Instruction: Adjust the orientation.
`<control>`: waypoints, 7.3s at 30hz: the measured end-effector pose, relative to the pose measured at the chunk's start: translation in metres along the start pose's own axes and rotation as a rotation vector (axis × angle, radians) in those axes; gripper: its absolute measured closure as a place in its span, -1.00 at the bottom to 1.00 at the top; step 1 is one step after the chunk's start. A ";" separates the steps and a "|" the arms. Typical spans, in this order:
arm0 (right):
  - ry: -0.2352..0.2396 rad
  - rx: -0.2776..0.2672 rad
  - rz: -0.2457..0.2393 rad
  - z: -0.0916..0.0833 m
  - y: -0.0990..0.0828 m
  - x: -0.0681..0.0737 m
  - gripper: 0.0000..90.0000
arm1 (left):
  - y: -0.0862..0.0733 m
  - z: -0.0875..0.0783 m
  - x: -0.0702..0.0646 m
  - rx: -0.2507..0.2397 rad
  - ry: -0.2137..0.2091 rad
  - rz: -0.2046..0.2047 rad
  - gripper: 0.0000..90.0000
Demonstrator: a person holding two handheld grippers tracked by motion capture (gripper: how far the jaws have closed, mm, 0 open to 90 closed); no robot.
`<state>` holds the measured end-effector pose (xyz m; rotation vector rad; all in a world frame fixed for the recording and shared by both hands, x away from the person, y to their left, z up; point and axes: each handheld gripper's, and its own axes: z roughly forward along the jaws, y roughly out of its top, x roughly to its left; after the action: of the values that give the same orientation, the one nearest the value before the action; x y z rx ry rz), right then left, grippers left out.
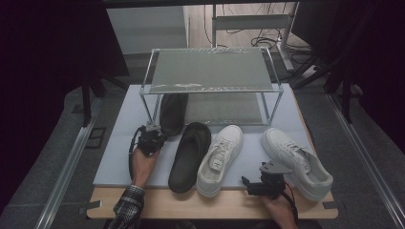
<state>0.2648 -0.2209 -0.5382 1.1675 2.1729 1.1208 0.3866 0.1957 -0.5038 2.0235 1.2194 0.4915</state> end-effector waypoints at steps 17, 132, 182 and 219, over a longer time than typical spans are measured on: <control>0.000 -0.002 0.001 0.000 0.000 0.000 -0.93 | 0.016 0.025 0.005 -0.020 0.058 -0.019 0.99; 0.000 0.000 0.000 0.000 0.000 0.000 -0.93 | -0.017 -0.029 -0.033 -0.023 -0.134 0.012 0.61; 0.001 -0.002 0.003 0.000 0.000 0.000 -0.93 | 0.045 -0.005 -0.040 -0.073 -0.043 -0.047 0.77; 0.001 -0.003 0.001 0.000 0.000 0.000 -0.93 | 0.052 0.052 -0.043 -0.144 0.083 -0.248 0.73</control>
<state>0.2648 -0.2212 -0.5384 1.1670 2.1713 1.1251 0.4305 0.1230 -0.4989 1.7174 1.4206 0.5288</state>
